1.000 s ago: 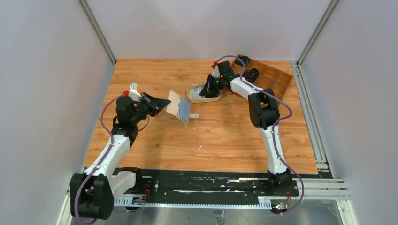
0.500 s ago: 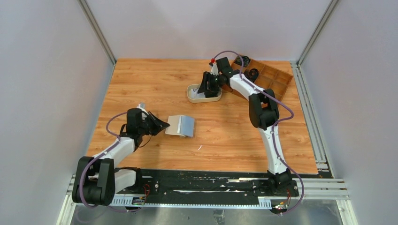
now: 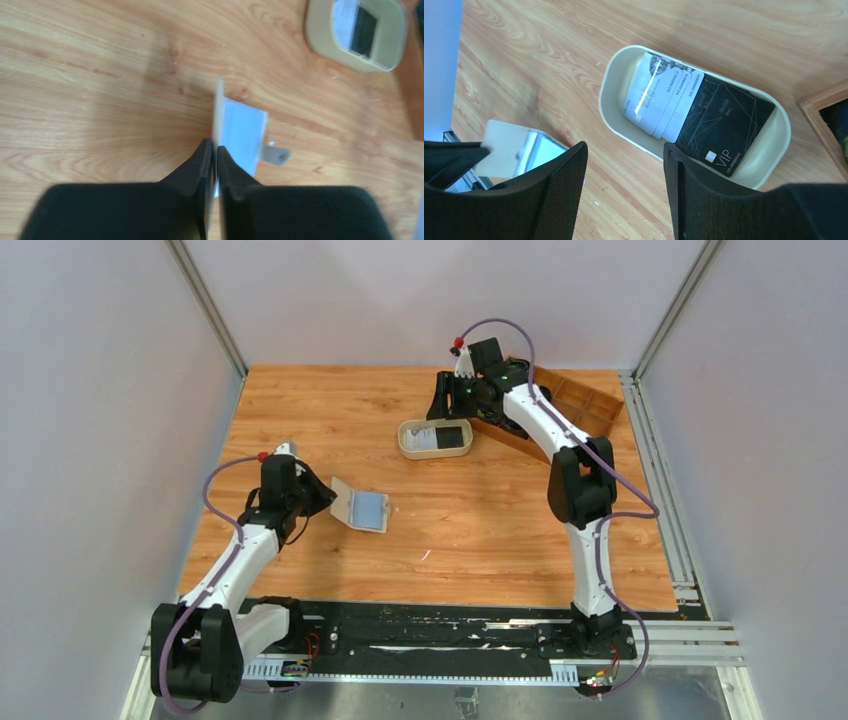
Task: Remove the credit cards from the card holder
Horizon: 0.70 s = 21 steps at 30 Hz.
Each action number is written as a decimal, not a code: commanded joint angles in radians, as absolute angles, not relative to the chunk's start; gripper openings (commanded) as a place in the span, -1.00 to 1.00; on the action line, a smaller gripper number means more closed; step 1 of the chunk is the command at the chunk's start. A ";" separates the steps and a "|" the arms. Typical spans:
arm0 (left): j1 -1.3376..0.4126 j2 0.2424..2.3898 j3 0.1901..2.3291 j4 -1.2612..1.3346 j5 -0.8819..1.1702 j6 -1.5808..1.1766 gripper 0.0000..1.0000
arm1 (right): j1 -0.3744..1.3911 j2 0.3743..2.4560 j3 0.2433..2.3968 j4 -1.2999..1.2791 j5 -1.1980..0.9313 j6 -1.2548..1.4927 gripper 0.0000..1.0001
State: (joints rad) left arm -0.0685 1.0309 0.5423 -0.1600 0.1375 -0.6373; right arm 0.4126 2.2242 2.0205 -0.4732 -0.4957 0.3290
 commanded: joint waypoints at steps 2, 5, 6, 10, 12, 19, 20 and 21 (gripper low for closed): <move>-0.066 1.093 0.544 -0.230 0.067 -0.577 -0.37 | 0.423 2.104 1.973 -0.522 -0.472 0.261 0.28; -0.064 1.104 0.541 -0.234 0.044 -0.574 0.07 | 0.423 2.036 1.936 -0.534 -0.455 0.235 0.37; -0.062 1.101 0.545 -0.244 0.027 -0.574 0.30 | 0.423 2.013 1.918 -0.538 -0.449 0.230 0.38; -0.058 1.056 0.601 -0.312 -0.054 -0.567 0.95 | 0.423 1.898 1.809 -0.537 -0.427 0.215 0.40; -0.059 1.013 0.631 -0.341 -0.073 -0.562 0.99 | 0.423 1.827 1.732 -0.533 -0.417 0.210 0.40; -0.058 0.871 0.749 -0.397 0.064 -0.504 1.00 | 0.442 1.531 1.353 -0.465 -0.316 0.203 0.62; -0.059 0.866 0.775 -0.410 0.100 -0.477 1.00 | 0.441 1.492 1.275 -0.447 -0.311 0.209 0.70; -0.058 0.866 0.803 -0.434 0.119 -0.449 1.00 | 0.440 1.457 1.219 -0.431 -0.303 0.221 0.71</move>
State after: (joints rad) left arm -0.0620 0.8963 0.7200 -0.3710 0.0132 -0.5457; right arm 0.4252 1.5688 1.4036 -0.4625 -0.3729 0.2192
